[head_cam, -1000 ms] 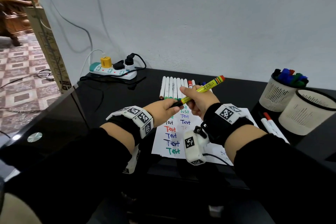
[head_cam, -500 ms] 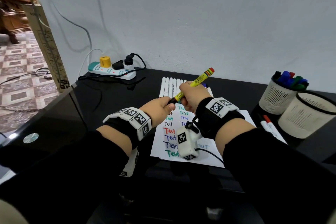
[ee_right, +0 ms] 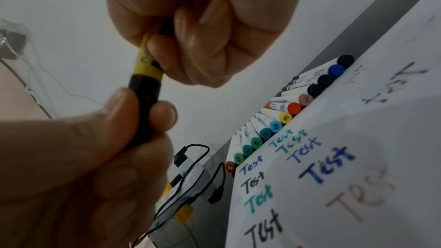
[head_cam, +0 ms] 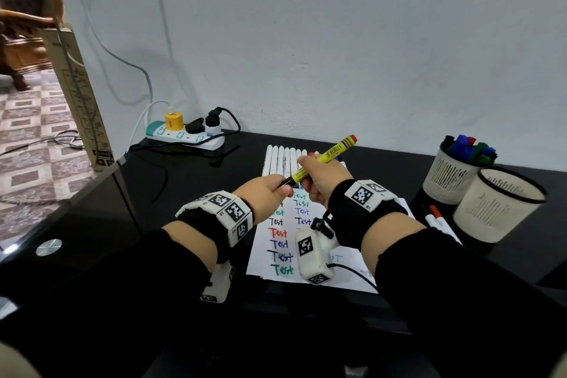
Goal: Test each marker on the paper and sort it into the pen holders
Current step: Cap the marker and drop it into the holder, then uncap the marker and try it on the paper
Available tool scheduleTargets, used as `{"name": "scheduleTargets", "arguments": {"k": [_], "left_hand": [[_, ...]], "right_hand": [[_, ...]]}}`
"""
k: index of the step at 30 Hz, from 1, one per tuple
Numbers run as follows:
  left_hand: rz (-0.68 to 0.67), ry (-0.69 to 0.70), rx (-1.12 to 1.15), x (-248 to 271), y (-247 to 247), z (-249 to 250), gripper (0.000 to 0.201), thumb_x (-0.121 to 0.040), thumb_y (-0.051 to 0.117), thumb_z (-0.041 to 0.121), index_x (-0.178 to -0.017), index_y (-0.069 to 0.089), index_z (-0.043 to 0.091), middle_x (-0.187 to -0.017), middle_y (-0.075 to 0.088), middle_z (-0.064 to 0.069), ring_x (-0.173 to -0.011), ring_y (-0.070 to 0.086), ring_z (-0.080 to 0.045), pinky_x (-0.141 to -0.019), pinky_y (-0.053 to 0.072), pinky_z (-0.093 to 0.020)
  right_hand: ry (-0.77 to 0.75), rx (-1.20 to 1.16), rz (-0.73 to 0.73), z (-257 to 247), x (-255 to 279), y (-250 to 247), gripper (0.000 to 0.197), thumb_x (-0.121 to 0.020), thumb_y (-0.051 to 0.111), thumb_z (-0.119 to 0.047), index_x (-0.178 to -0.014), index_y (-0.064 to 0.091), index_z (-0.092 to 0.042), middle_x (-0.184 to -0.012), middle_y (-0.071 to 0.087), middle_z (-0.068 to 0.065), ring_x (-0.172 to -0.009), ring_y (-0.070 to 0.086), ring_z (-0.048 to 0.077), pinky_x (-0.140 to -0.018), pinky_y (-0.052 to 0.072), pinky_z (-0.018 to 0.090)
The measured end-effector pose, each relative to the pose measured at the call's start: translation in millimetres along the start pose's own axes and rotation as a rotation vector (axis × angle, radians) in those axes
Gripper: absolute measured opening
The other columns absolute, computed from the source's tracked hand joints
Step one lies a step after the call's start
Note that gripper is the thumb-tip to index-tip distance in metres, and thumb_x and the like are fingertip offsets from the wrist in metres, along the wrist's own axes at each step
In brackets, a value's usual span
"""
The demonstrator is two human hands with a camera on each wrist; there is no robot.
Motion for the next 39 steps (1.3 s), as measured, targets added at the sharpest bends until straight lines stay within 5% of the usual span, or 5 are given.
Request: {"name": "scheduleTargets", "arguments": {"k": [8, 20, 26, 30, 39], "left_hand": [[0.026, -0.036, -0.268, -5.6, -28.7, 8.3, 0.025, -0.1, 0.038, 0.028, -0.12, 0.05, 0.019, -0.088, 0.054, 0.0, -0.075, 0.049, -0.013, -0.058, 0.036, -0.021], [-0.027, -0.025, -0.463, -10.9, -23.7, 32.4, 0.028, -0.099, 0.041, 0.024, -0.126, 0.049, 0.017, -0.115, 0.058, -0.007, -0.092, 0.054, -0.018, -0.075, 0.04, -0.026], [-0.071, -0.08, -0.326, -24.1, 9.6, 45.2, 0.054, -0.099, 0.038, 0.034, -0.148, 0.019, 0.023, -0.126, 0.055, -0.006, -0.091, 0.057, -0.02, -0.073, 0.046, -0.028], [-0.206, -0.061, -0.477, -33.5, 53.7, 58.1, 0.059, -0.099, 0.034, 0.041, -0.149, 0.015, 0.016, -0.15, 0.033, -0.008, -0.132, 0.039, -0.025, -0.103, 0.034, -0.032], [-0.422, -0.109, -0.85, -41.3, 124.6, 25.6, 0.082, -0.092, 0.028, 0.062, -0.15, -0.002, 0.013, -0.156, -0.011, -0.017, -0.144, 0.003, -0.033, -0.116, 0.012, -0.048]], "right_hand": [[-0.075, -0.301, 0.015, -15.1, 3.3, -54.0, 0.02, -0.09, 0.063, -0.017, -0.075, 0.051, -0.011, -0.054, 0.054, 0.005, -0.038, 0.038, 0.008, -0.035, 0.029, 0.016], [-0.21, 1.059, -0.123, -42.6, 25.7, -54.5, 0.022, -0.09, 0.062, -0.032, -0.11, 0.069, -0.025, -0.099, 0.063, -0.009, -0.092, 0.054, 0.008, -0.081, 0.042, 0.022], [-0.108, 1.188, -0.056, -32.0, 26.7, -95.2, 0.022, -0.091, 0.059, -0.029, -0.108, 0.068, -0.018, -0.082, 0.057, -0.007, -0.081, 0.052, 0.011, -0.062, 0.041, 0.02], [0.049, 1.101, 0.063, -14.1, 25.0, -143.7, 0.023, -0.093, 0.058, -0.027, -0.108, 0.068, -0.012, -0.072, 0.058, -0.004, -0.06, 0.055, 0.007, -0.059, 0.046, 0.018], [0.309, 1.1, 0.182, 50.9, 30.9, -209.5, 0.037, -0.089, 0.062, -0.039, -0.102, 0.068, -0.006, -0.086, 0.066, 0.007, -0.079, 0.063, 0.02, -0.082, 0.054, 0.031]]}}
Point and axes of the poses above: each hand's wrist, its own x-axis away from the middle knuckle, its own y-axis out of the palm, z = x × y, the point moved 10 cm from there along -x, towards the middle knuckle
